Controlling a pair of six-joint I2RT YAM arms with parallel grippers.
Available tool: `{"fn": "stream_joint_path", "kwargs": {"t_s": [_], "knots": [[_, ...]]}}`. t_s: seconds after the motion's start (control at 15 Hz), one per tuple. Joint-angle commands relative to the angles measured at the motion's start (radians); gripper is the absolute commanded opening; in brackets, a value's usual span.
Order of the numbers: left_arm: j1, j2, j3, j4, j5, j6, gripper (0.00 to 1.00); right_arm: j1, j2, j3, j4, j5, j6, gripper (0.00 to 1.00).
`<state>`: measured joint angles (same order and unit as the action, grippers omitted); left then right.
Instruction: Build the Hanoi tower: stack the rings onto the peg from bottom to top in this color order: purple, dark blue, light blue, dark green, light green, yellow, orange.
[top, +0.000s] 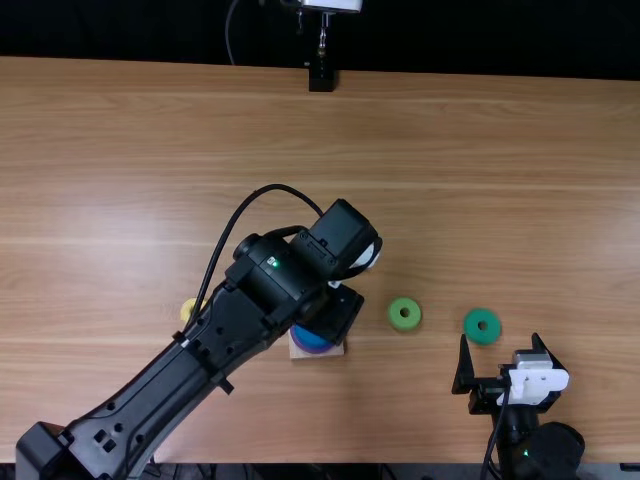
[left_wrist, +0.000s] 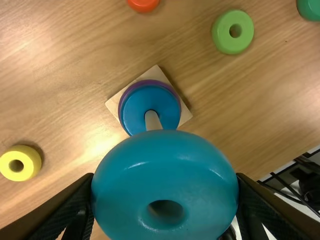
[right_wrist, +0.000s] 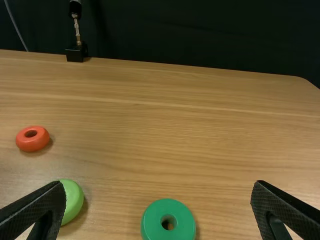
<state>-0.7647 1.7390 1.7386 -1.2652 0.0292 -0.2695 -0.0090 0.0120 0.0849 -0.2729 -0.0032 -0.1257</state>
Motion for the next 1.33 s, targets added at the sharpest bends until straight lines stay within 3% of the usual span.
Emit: {"fn": "stream_joint_path", "kwargs": {"t_s": [0.0, 0.67, 0.87, 0.93, 1.0, 1.07, 1.27], "knots": [[-0.012, 0.021, -0.017, -0.001, -0.005, -0.008, 0.0, -0.006, -0.012, -0.066, -0.069, 0.014, 0.001, 1.0], [-0.008, 0.054, -0.021, -0.001, -0.005, -0.008, 0.0, -0.006, -0.012, -0.066, -0.069, 0.014, 0.001, 1.0], [-0.008, 0.056, -0.021, -0.001, 0.008, -0.007, 0.0, -0.006, -0.012, -0.066, -0.069, 0.014, 0.001, 1.0], [-0.008, 0.057, -0.019, -0.001, 0.008, -0.003, 0.26, -0.006, -0.012, -0.068, -0.069, 0.014, 0.001, 1.0], [-0.007, 0.057, -0.021, -0.001, 0.006, -0.003, 0.73, -0.006, -0.012, -0.068, -0.069, 0.014, 0.001, 1.0], [-0.002, 0.054, -0.022, -0.001, 0.008, -0.005, 1.0, -0.006, -0.012, -0.068, -0.069, 0.014, 0.001, 1.0], [0.011, 0.048, -0.024, -0.007, 0.002, -0.001, 1.0, -0.006, -0.012, -0.066, -0.069, 0.014, 0.001, 1.0]]}}
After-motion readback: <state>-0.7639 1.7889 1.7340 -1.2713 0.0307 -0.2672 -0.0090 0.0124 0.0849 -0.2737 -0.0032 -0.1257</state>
